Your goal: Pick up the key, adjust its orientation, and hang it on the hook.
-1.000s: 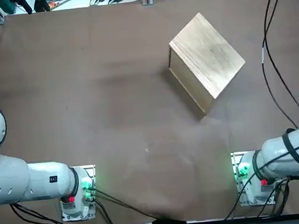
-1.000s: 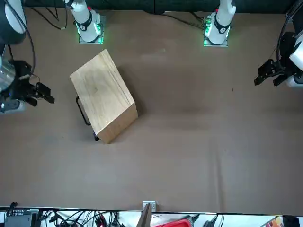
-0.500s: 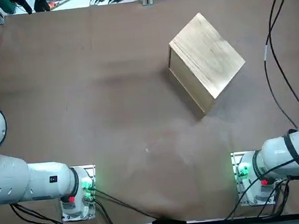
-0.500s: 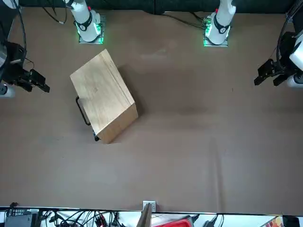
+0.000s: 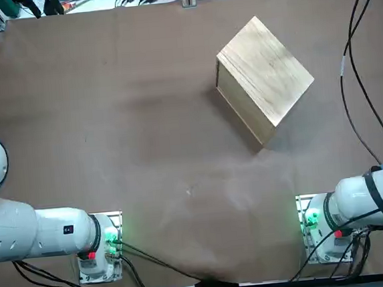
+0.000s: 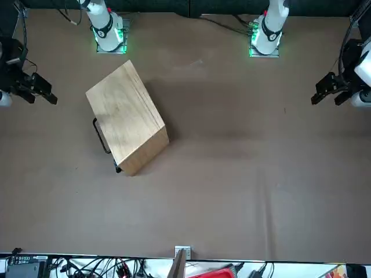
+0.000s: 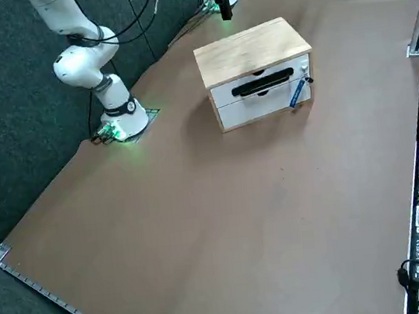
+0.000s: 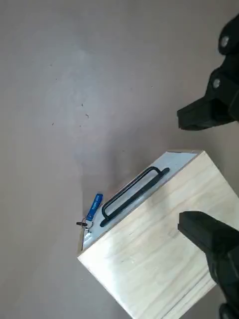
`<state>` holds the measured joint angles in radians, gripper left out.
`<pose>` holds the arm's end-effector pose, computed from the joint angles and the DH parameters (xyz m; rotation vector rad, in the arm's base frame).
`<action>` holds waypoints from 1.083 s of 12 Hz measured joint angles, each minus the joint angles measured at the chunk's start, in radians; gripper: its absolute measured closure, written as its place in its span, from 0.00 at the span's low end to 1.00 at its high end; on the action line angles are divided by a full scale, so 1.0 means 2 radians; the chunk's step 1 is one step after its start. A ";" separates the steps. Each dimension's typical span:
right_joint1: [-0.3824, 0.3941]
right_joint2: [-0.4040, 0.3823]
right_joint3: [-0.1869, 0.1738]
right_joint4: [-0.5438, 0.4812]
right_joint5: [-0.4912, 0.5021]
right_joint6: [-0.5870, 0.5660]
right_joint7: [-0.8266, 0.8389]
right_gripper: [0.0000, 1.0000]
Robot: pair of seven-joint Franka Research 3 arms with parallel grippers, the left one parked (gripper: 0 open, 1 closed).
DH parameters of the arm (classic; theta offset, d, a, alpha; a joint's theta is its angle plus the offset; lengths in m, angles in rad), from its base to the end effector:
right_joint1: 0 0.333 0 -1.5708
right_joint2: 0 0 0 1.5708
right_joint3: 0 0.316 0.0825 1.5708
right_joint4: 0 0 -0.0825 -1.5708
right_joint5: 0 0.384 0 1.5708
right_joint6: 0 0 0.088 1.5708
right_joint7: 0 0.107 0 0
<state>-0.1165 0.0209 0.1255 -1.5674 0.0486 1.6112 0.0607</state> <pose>0.5648 0.0093 0.6182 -3.0884 0.0821 -0.0329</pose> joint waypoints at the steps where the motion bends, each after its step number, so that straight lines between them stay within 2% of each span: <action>1: 0.000 -0.002 -0.001 0.000 0.000 -0.003 0.000 0.00; 7: 0.002 -0.006 -0.004 0.000 0.000 -0.019 0.000 0.00; 11: 0.031 -0.006 -0.031 0.000 0.000 -0.019 0.000 0.00; 13: 0.036 -0.006 -0.037 0.000 0.000 -0.019 0.000 0.00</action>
<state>-0.0447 0.0089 0.0521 -1.5675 0.0485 1.5724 0.0612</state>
